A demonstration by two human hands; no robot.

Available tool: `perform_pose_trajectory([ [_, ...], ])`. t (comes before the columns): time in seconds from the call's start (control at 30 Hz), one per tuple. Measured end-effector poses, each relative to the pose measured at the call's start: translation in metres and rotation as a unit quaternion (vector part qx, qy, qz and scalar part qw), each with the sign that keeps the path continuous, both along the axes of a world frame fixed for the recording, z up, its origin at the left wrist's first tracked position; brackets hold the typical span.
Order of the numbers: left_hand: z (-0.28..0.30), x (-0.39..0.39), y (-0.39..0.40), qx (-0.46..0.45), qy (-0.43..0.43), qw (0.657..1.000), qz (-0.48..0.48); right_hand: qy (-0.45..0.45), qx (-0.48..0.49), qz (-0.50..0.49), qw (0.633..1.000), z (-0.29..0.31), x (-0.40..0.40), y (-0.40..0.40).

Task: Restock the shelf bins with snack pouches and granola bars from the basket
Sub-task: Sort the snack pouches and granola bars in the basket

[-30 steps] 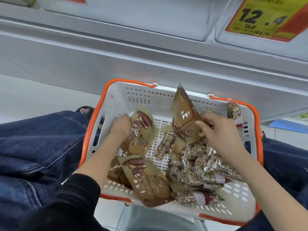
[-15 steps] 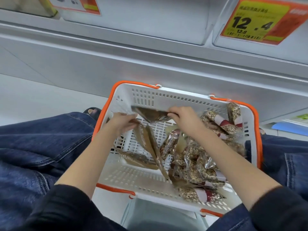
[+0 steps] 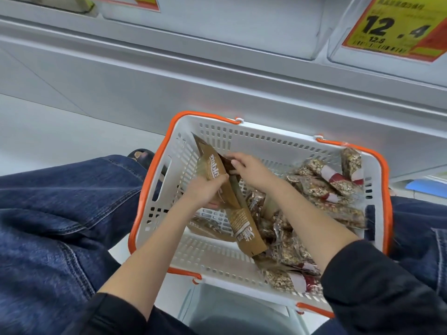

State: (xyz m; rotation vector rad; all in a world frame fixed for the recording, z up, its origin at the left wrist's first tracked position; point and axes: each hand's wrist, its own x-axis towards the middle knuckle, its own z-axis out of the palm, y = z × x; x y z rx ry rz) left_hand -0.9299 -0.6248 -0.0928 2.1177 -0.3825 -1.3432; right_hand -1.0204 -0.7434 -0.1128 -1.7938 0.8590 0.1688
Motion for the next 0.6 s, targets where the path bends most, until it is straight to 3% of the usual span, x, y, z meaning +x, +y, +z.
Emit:
perform_pose_trajectory([
  [0.07,0.005,-0.004,0.001,0.010,-0.004,0.999,-0.044,0.000,-0.025,-0.033,0.999,0.003,-0.013,-0.002],
  [0.13,0.001,-0.009,0.000,0.003,-0.022,0.997,-0.075,-0.021,-0.029,-0.150,0.988,0.007,-0.031,0.004],
  [0.2,-0.007,-0.011,-0.004,0.001,-0.047,0.995,-0.082,0.024,-0.044,-0.208,0.977,0.008,-0.050,0.017],
  [0.33,-0.022,-0.010,-0.007,0.031,-0.081,0.993,-0.085,0.215,-0.126,-0.129,0.960,0.001,-0.073,0.039],
  [0.43,-0.026,-0.012,0.002,0.036,-0.083,0.987,-0.136,0.344,-0.164,-0.045,0.923,-0.003,-0.074,0.040],
  [0.6,-0.028,-0.019,0.012,0.018,-0.095,0.974,-0.205,0.376,-0.175,0.046,0.909,0.000,-0.077,0.030],
])
